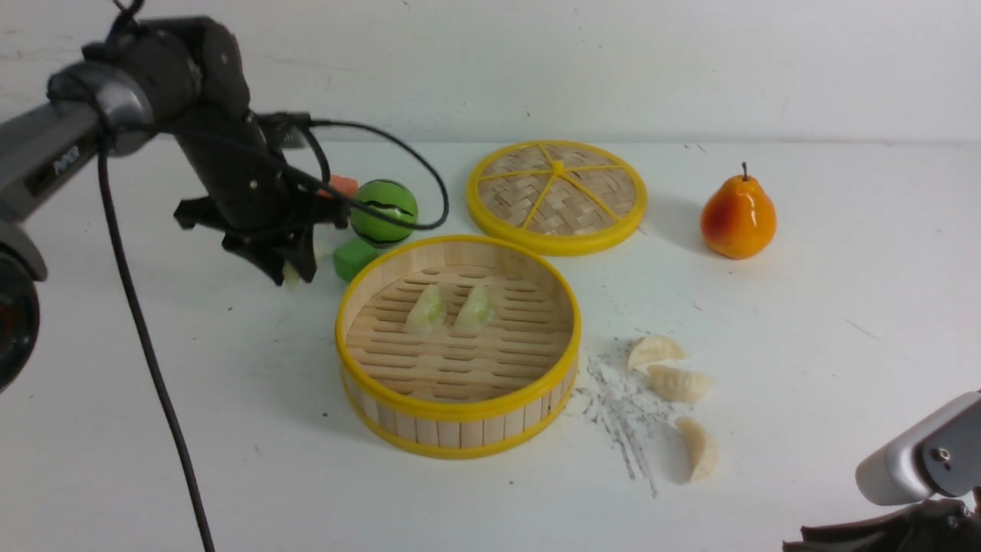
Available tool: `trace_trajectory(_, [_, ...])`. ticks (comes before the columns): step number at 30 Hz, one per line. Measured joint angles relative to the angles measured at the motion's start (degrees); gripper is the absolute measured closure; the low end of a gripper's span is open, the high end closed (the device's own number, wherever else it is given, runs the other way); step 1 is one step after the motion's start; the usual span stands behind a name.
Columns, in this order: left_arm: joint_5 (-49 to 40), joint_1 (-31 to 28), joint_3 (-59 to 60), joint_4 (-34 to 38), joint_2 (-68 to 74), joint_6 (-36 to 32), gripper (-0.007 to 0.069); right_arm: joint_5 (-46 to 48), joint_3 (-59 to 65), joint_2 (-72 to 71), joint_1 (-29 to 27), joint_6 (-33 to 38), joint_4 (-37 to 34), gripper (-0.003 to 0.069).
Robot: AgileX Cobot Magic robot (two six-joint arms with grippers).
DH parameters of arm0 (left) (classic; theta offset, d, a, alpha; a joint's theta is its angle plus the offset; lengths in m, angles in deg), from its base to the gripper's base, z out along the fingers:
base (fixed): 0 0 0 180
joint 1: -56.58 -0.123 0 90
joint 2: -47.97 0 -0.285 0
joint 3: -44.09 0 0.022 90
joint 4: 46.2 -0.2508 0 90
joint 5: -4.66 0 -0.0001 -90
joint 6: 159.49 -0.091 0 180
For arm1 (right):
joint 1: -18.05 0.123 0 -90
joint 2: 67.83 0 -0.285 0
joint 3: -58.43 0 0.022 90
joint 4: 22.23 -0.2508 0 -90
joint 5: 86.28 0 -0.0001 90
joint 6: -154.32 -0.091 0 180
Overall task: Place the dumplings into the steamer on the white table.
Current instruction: 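Place the dumpling into the bamboo steamer basket with the left gripper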
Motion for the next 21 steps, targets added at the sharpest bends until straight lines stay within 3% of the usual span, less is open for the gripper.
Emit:
trace_trajectory(12, [9.66, 17.06, -0.34, 3.44, 1.78, 1.14, 0.0429, -0.67, 0.0, 0.0, 0.0, 0.0, 0.0, 0.0496])
trace_trajectory(21, [16.96, 21.01, -0.34, 2.7, 7.09, 2.33, 0.0429, -1.19, 0.0, 0.0, 0.0, 0.0, 0.0, 0.0487])
